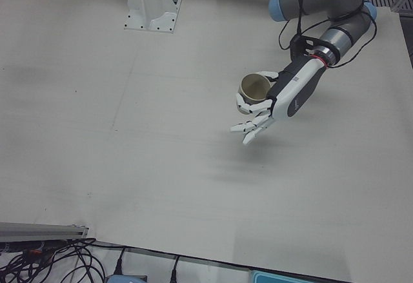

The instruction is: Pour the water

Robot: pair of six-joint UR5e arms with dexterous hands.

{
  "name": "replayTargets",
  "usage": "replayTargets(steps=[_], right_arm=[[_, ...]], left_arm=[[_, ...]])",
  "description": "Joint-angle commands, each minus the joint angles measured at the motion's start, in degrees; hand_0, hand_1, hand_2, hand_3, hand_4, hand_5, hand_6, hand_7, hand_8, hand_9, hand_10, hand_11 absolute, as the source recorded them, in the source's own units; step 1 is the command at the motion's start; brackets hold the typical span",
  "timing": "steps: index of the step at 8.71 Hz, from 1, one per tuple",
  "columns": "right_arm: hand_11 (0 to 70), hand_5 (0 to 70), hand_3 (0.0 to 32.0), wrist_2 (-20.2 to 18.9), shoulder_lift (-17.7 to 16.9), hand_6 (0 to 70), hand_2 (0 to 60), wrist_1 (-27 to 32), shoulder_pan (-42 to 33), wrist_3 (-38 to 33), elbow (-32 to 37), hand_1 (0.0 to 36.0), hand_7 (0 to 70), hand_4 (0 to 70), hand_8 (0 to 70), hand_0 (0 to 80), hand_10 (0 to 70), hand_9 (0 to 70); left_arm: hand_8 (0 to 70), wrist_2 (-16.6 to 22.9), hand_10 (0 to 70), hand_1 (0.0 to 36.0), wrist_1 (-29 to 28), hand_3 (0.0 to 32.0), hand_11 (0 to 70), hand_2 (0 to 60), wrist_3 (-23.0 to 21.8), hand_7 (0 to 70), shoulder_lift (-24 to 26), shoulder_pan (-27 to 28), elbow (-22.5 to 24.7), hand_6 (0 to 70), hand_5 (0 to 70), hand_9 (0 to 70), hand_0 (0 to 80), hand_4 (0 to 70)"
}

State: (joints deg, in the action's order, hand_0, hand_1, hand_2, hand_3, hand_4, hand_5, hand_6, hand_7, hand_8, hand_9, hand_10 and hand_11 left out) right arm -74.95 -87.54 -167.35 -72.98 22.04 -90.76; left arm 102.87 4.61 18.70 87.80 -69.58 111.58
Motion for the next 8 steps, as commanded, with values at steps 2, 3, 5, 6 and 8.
replayTargets(steps=[2, 3, 5, 6, 8], right_arm=[[64.7, 29.8, 0.0, 1.7, 8.4, 69.2, 54.4, 28.9, 5.9, 0.0, 41.1, 36.0, 70.0, 25.8, 57.4, 80.0, 43.5, 70.0], [66.3, 29.8, 0.0, 7.0, 9.1, 68.9, 54.6, 32.1, 9.7, 1.0, 45.0, 36.0, 70.0, 24.9, 58.2, 80.0, 44.7, 70.0], [67.6, 29.7, 0.0, 13.9, 8.6, 66.4, 54.8, 34.0, 13.1, 0.3, 45.3, 36.0, 70.0, 20.9, 58.5, 80.0, 45.6, 70.0], [55.8, 27.0, 0.0, 14.0, 8.4, 59.2, 37.1, 34.0, 13.0, -1.0, 45.3, 36.0, 70.0, 22.9, 49.9, 80.0, 37.0, 62.1], [0.0, 6.9, 2.6, 13.5, 7.4, 3.7, 0.0, 33.8, 13.3, -5.6, 45.1, 22.0, 0.1, 6.3, 0.1, 65.2, 0.0, 0.0]], left_arm=[[5.1, -2.3, 8.4, 36.0, -10.6, 0.0, 16.0, 60.0, 10.1, 19.9, -2.6, -0.7, -8.3, 13.3, 70.0, 4.5, 80.0, 70.0], [5.3, -3.9, 8.5, 36.0, -12.2, 0.0, 16.2, 60.0, 11.0, 20.3, -2.6, 0.5, -9.8, 13.6, 70.0, 4.7, 80.0, 70.0], [5.5, -7.7, 8.7, 36.0, -14.4, 0.0, 16.4, 60.0, 11.1, 20.8, -2.4, 3.3, -12.4, 13.9, 70.0, 5.0, 80.0, 70.0], [5.6, -9.5, 8.6, 36.0, -15.4, 0.0, 16.3, 60.0, 11.2, 20.9, -1.8, 4.4, -14.0, 14.0, 70.0, 5.1, 80.0, 70.0], [5.6, -10.9, 8.7, 36.0, -18.1, 0.0, 16.4, 60.0, 11.4, 20.9, -1.7, 6.2, -17.2, 14.2, 70.0, 5.3, 80.0, 70.0]])
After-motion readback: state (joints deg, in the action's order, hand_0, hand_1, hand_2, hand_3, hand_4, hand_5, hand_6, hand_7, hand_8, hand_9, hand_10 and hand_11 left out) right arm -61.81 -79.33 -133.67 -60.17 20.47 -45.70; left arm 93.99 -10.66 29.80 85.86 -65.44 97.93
